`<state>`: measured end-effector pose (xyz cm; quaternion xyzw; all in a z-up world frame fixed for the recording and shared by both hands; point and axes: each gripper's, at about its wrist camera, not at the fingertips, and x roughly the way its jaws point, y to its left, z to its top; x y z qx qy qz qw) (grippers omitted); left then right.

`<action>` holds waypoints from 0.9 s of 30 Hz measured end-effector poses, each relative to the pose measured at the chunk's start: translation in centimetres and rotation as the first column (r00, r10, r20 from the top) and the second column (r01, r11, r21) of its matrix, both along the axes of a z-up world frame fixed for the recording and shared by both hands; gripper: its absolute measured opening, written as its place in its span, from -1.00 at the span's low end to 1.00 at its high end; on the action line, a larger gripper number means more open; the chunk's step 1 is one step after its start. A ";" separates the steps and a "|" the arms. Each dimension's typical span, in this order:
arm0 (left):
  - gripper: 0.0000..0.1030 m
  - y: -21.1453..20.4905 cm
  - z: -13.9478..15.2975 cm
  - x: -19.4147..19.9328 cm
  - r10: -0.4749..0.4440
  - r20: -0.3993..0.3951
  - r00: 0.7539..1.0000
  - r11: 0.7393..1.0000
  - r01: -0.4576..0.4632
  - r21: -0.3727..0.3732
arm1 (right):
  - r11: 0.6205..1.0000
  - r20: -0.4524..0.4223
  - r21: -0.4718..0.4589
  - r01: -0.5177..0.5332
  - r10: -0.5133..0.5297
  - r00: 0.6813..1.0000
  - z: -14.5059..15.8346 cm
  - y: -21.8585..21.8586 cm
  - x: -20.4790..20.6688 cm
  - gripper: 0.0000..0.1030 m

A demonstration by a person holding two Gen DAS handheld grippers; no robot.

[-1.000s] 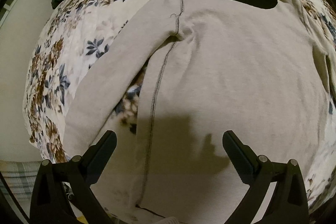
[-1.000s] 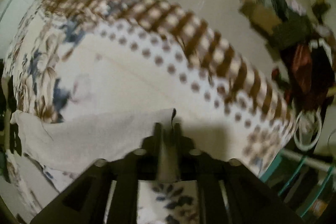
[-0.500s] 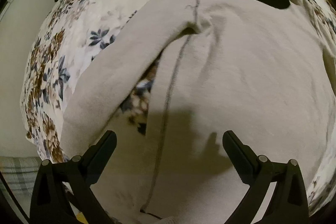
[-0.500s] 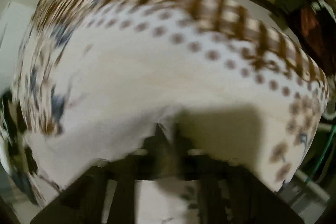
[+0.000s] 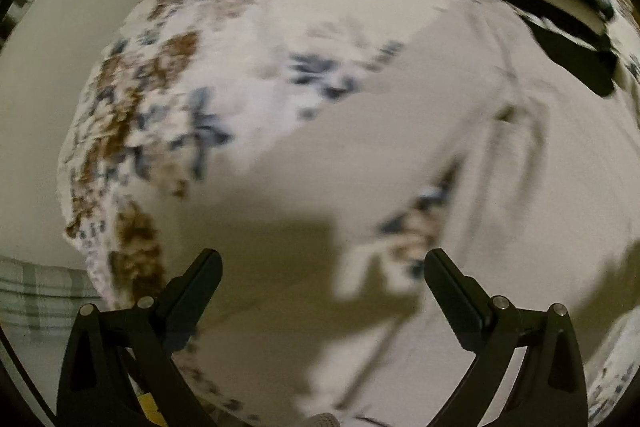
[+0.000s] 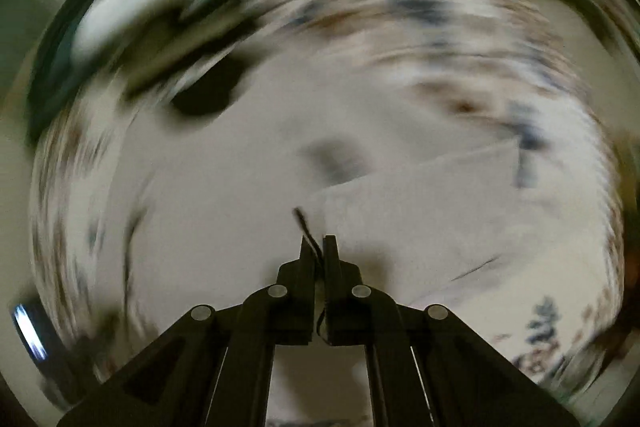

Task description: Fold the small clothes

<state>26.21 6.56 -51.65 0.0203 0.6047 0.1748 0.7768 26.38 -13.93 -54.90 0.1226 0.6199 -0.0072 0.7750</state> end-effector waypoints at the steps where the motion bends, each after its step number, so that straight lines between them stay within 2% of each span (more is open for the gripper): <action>1: 1.00 1.1 0.3 -0.4 0.014 0.004 1.000 1.000 -0.014 0.012 | 0.995 -0.013 -0.017 -0.096 0.096 0.995 -0.8 4.0 -0.1 -0.94; 2: 1.00 2.7 0.6 -0.9 0.037 0.006 0.999 0.999 -0.038 0.028 | 0.978 -0.034 -0.032 -0.205 0.204 0.978 -1.8 8.5 -0.8 -0.94; 4: 1.00 5.1 0.9 -1.9 0.081 0.008 0.997 0.995 -0.081 0.049 | 0.941 -0.063 -0.052 -0.334 0.331 0.942 -3.4 14.0 -2.1 -0.94; 6: 1.00 7.3 1.0 -2.9 0.120 0.003 0.993 0.991 -0.120 0.066 | 0.882 -0.105 -0.068 -0.466 0.458 0.883 -5.3 19.2 -3.9 -0.94; 8: 1.00 9.2 0.7 -3.9 0.154 -0.006 0.988 0.985 -0.153 0.082 | 0.842 -0.139 -0.075 -0.533 0.521 0.842 -6.7 22.6 -5.8 -0.94; 10: 1.00 11.1 -0.1 -4.9 0.187 -0.027 0.982 0.979 -0.184 0.093 | 0.820 -0.165 -0.080 -0.567 0.550 0.818 -7.7 24.5 -6.9 -0.94; 15: 1.00 13.5 -1.7 -6.3 0.221 -0.061 0.973 0.972 -0.215 0.091 | 0.787 -0.243 -0.104 -0.608 0.572 0.783 -10.0 26.0 -7.8 -0.93; 17: 1.00 14.3 -2.1 -6.3 0.225 -0.067 0.972 0.973 -0.220 0.067 | 0.798 -0.277 -0.086 -0.597 0.556 0.783 -11.0 25.7 -7.6 -0.90; 18: 1.00 14.7 -2.0 -6.3 0.227 -0.067 0.972 0.973 -0.224 0.050 | 0.821 -0.285 -0.032 -0.570 0.540 0.792 -11.2 25.0 -7.3 -0.85; 19: 1.00 15.1 -2.0 -6.3 0.230 -0.065 0.971 0.973 -0.229 0.028 | 0.837 -0.292 0.024 -0.547 0.529 0.797 -11.2 24.4 -6.9 -0.68; 20: 1.00 15.5 -2.0 -6.3 0.235 -0.064 0.970 0.972 -0.235 -0.005 | 0.856 -0.307 0.119 -0.504 0.514 0.801 -11.1 23.2 -6.6 -0.51; 21: 1.00 16.2 -2.1 -6.3 0.234 -0.069 0.970 0.969 -0.238 -0.060 | 0.863 -0.306 0.163 -0.477 0.504 0.808 -10.8 22.5 -6.4 -0.11; 22: 1.00 16.3 -2.2 -6.4 0.235 -0.075 0.969 0.966 -0.242 -0.089 | 0.871 -0.297 0.193 -0.451 0.490 0.819 -10.4 21.6 -6.2 0.18; 25: 1.00 17.9 -3.2 -6.8 0.269 -0.103 0.958 0.935 -0.285 -0.211 | 0.904 -0.274 0.195 -0.379 0.422 0.864 -8.9 18.7 -5.6 0.24; 27: 1.00 19.2 -4.4 -7.2 0.303 -0.140 0.943 0.899 -0.332 -0.287 | 0.934 -0.282 0.192 -0.301 0.346 0.895 -8.3 15.7 -4.6 0.24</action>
